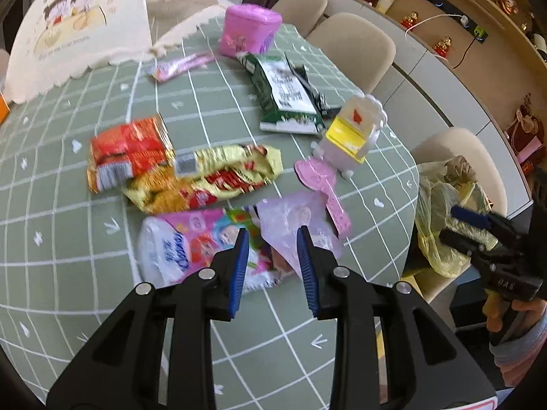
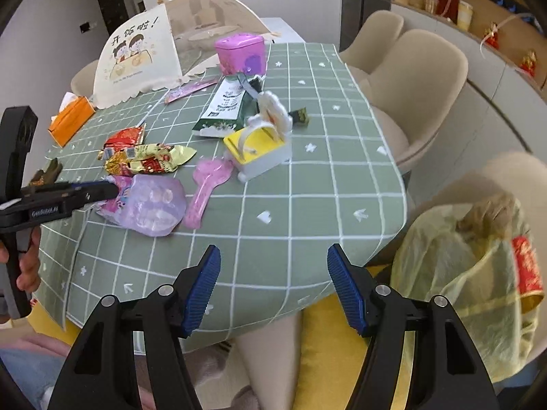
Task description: Collect trash
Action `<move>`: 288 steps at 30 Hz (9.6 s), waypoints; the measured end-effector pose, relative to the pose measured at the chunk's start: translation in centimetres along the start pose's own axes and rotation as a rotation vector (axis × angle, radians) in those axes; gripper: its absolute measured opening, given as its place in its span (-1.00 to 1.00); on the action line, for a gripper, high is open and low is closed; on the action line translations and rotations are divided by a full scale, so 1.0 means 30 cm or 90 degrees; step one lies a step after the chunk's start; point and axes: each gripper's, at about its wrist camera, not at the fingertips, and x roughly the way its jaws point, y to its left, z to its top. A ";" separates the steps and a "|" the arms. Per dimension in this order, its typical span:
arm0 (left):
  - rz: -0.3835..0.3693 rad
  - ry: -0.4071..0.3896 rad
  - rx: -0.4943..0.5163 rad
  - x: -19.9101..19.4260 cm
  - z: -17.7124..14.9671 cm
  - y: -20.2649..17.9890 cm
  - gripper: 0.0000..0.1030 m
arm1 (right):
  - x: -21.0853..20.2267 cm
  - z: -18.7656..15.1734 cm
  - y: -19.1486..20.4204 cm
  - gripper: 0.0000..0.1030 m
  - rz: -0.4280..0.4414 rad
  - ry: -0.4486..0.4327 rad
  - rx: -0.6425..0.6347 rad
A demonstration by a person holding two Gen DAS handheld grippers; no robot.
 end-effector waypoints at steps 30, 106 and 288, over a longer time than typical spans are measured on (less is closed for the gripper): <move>-0.028 0.010 -0.111 -0.077 -0.015 0.408 -0.38 | 0.302 0.243 0.230 -0.18 0.006 -0.018 -0.001; -0.018 -0.010 -0.090 -0.111 0.111 0.056 -0.98 | 0.125 0.194 0.085 -0.26 0.038 -0.050 -0.040; 0.027 0.063 0.114 0.387 0.656 0.362 -1.00 | 0.244 0.478 0.312 -0.77 0.099 0.067 -0.004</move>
